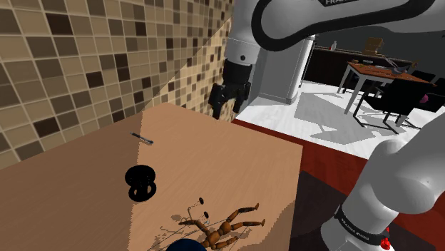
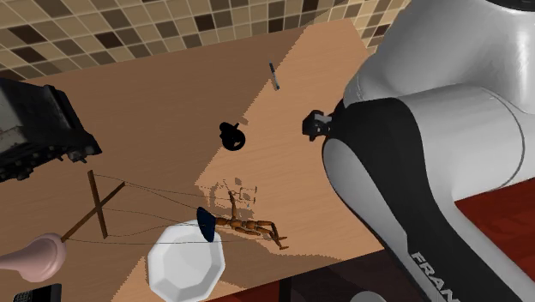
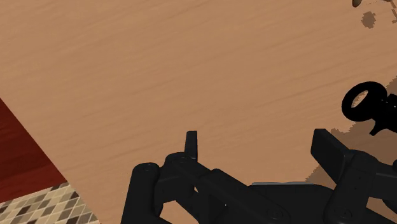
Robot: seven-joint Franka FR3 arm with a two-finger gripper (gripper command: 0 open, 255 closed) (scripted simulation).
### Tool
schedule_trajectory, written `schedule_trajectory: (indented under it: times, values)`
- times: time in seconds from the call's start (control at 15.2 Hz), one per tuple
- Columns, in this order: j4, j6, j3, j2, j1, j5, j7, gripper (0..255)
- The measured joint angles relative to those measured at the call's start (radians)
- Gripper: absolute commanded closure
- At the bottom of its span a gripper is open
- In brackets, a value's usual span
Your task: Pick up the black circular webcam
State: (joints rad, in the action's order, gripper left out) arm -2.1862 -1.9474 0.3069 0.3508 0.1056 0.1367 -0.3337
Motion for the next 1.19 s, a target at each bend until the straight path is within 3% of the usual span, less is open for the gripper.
schedule_trajectory:
  times: [0.59,1.19]
  values:
    - [0.188,-0.08,0.128,-0.292,0.046,-0.081,-0.155,0]
    - [0.489,-0.074,0.188,-0.639,0.164,-0.247,-0.326,0]
